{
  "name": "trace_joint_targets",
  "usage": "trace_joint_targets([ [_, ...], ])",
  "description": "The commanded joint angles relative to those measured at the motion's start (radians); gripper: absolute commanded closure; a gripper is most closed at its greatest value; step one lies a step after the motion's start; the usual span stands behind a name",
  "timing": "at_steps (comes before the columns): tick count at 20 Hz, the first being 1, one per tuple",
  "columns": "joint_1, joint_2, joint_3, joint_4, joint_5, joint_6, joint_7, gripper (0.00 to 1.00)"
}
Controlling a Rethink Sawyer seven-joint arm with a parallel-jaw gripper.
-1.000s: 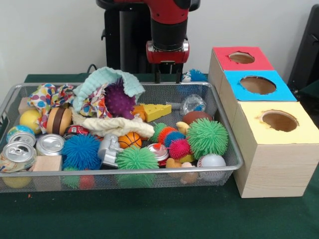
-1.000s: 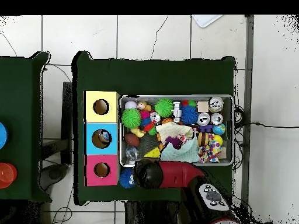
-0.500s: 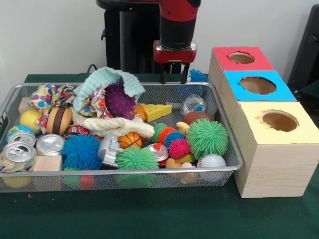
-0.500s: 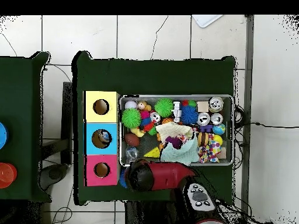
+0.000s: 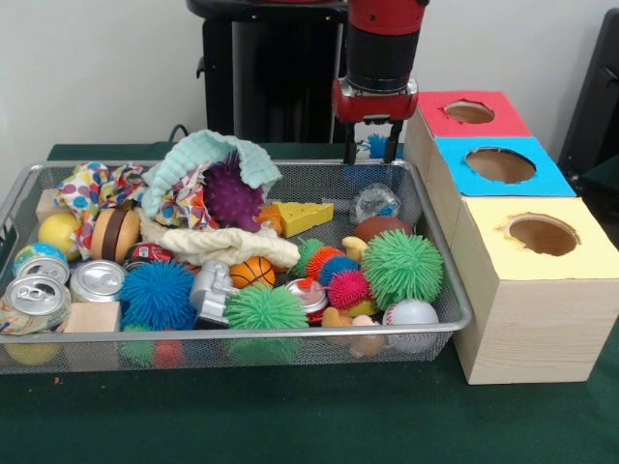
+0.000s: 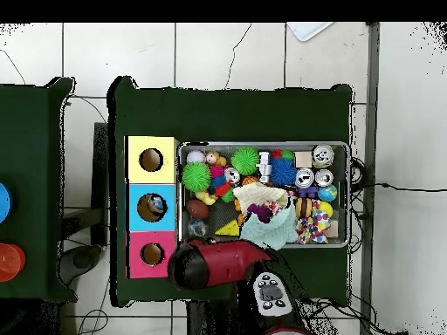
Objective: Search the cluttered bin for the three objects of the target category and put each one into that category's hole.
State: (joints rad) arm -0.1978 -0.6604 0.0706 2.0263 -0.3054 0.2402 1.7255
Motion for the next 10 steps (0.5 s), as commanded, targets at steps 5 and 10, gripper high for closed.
trace_joint_targets([
  [5,-0.005,0.026,0.052,-0.08,0.045,-0.082,0.16,0.0],
  [10,-0.002,0.163,0.031,-0.128,0.032,-0.133,0.162,0.0],
])
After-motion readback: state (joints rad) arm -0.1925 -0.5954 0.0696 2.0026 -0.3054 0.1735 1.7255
